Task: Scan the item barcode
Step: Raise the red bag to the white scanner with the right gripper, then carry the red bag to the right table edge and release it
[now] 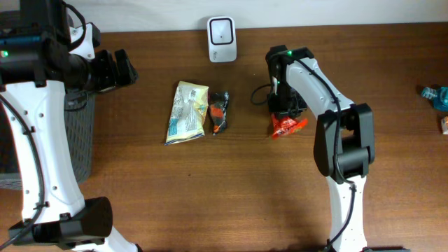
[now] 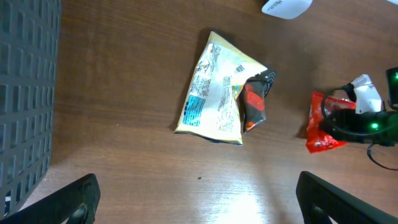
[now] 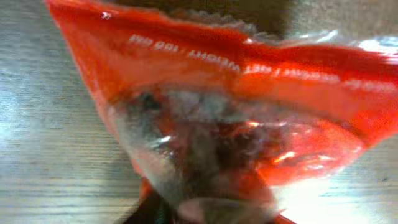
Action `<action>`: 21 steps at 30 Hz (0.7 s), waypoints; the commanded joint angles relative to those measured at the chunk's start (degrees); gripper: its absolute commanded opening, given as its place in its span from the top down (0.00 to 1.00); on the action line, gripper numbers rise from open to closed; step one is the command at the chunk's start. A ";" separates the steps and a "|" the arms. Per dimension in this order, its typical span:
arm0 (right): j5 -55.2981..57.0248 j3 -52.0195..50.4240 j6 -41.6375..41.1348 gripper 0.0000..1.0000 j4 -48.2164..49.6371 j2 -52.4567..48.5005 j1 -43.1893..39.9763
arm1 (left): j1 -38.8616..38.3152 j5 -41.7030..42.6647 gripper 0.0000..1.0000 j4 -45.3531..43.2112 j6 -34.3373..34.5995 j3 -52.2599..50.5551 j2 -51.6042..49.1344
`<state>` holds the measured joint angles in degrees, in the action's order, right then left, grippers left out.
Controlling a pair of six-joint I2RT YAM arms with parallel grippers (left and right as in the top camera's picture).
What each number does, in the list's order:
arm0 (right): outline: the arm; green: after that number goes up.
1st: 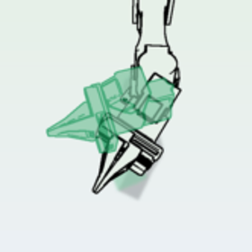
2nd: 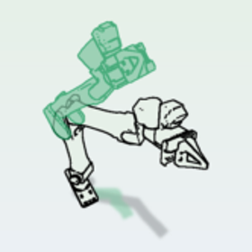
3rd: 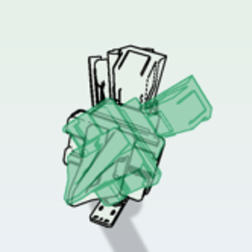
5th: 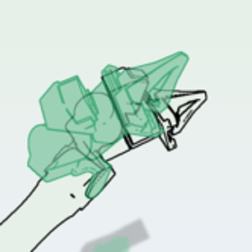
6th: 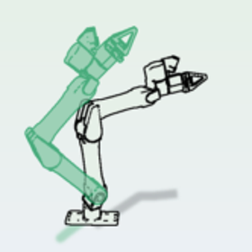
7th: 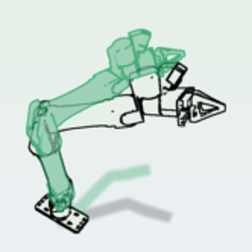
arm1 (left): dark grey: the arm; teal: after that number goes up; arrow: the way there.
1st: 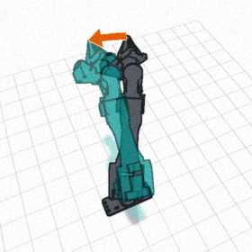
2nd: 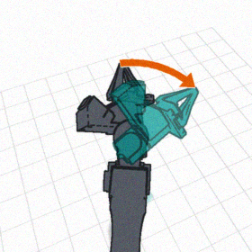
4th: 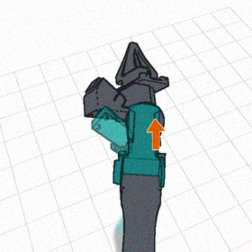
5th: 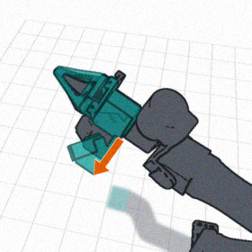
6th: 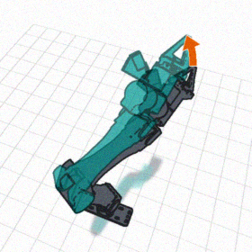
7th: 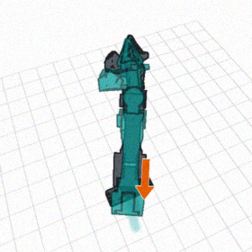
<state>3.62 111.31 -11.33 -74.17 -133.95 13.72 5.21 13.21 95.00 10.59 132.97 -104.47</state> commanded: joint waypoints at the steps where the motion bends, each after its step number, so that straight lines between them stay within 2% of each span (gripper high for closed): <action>1: -0.66 -0.48 -2.89 0.88 1.44 1.38 0.57 | 0.00 -0.02 0.01 0.07 0.52 0.35 0.57; 3: -2.67 -0.11 -4.15 0.96 3.02 1.38 0.57 | 0.00 -0.02 0.01 0.09 0.52 0.35 0.57; 12: -13.09 14.27 -2.19 0.96 6.08 1.38 0.57 | 0.00 -0.02 0.01 0.07 0.50 0.35 0.57; 15: -19.23 16.65 0.96 0.96 16.59 1.38 0.57 | 0.00 -0.02 0.01 0.07 0.50 0.35 0.57; 18: -21.20 16.63 -3.96 0.96 31.26 1.38 0.92 | 0.00 -0.02 0.01 0.07 0.52 0.35 0.57; 21: -20.94 16.31 -4.90 0.96 43.34 0.98 2.82 | 0.00 -0.02 0.01 0.09 0.52 0.35 0.57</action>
<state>-15.77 126.54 -14.24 -37.19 -133.21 14.22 5.21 13.21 94.98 10.59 132.97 -104.47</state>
